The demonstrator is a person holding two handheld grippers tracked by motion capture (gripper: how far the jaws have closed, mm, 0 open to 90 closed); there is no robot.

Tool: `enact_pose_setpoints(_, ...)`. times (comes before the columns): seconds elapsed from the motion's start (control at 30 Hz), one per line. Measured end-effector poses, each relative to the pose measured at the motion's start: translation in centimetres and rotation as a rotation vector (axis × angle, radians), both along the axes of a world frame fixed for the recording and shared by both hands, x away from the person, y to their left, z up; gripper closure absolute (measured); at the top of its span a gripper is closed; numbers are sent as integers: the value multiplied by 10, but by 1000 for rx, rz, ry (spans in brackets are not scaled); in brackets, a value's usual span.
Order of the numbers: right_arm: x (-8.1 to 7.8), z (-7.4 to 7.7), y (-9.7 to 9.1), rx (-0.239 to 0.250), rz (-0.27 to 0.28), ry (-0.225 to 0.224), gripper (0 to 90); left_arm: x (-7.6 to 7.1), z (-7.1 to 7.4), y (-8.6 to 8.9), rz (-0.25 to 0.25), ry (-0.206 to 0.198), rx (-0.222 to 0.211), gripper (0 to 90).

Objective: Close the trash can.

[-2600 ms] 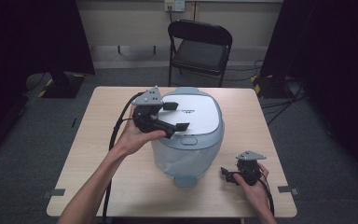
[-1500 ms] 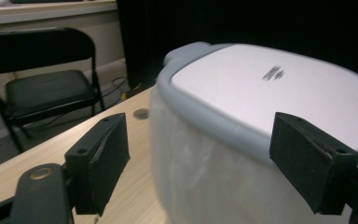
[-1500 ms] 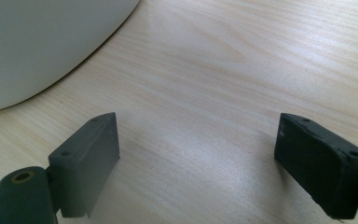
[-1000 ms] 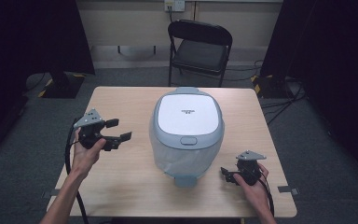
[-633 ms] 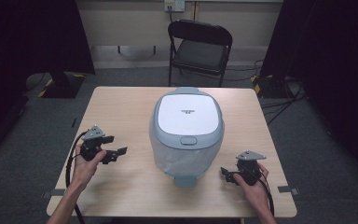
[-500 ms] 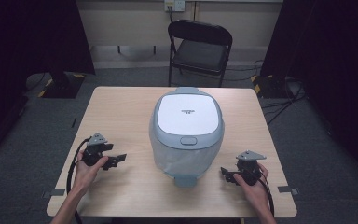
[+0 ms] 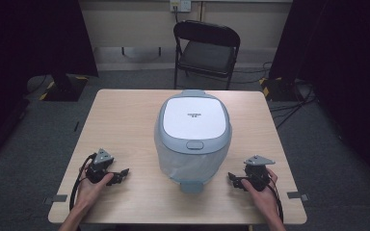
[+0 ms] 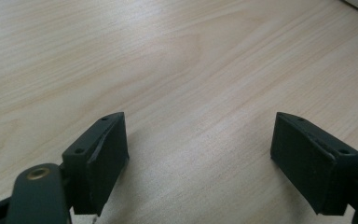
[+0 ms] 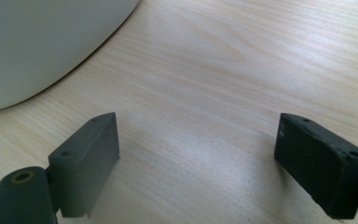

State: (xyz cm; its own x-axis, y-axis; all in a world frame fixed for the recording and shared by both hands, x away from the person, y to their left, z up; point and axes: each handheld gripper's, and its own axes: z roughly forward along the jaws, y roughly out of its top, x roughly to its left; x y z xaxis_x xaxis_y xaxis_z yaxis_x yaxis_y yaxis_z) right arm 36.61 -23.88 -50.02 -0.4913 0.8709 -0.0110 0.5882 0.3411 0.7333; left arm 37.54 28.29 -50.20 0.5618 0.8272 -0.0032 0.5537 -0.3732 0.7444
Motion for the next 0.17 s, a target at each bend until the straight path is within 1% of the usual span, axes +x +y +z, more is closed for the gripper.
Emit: enact_pose_setpoints(0.17, 0, 0, 0, -1, -1, -1, 127, 0, 0, 0, -1, 0, 0, 181)
